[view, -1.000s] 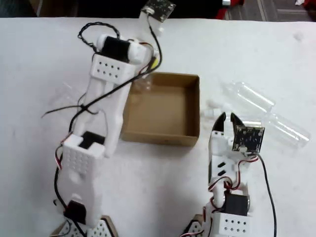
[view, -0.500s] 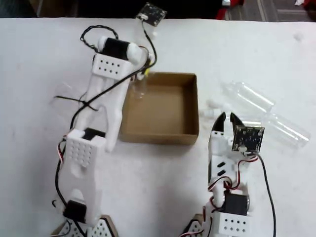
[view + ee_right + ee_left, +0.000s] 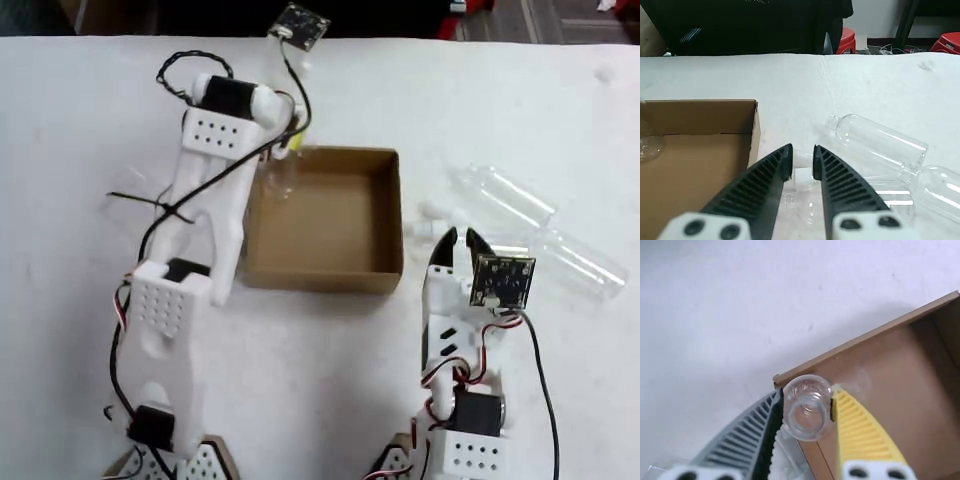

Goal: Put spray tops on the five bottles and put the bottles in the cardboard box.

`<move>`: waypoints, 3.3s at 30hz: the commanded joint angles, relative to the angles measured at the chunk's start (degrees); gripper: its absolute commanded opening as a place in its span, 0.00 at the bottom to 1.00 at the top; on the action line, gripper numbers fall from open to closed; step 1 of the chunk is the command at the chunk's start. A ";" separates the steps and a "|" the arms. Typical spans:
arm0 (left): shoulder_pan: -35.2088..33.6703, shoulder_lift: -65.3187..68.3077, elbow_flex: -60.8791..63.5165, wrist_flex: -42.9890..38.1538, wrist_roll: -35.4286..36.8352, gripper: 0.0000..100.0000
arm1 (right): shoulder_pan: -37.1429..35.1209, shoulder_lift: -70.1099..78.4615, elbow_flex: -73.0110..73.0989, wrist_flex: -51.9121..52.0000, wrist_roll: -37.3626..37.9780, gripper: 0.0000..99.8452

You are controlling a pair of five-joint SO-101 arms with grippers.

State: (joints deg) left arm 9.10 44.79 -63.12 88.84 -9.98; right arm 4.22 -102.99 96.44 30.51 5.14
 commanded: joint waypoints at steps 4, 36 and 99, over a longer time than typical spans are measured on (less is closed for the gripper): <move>-1.19 -1.27 -2.29 -0.70 -0.18 0.15 | -0.13 -0.22 0.35 -0.31 0.97 0.06; -0.84 -15.96 -2.20 3.16 -0.18 0.19 | -0.57 -0.22 0.35 -0.04 4.22 0.06; -34.42 -15.87 65.58 -66.29 -42.46 0.11 | -1.71 -0.22 0.35 0.13 4.57 0.06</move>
State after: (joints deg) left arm -23.69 27.91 11.69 11.74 -47.43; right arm 2.81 -102.99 96.44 30.51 8.92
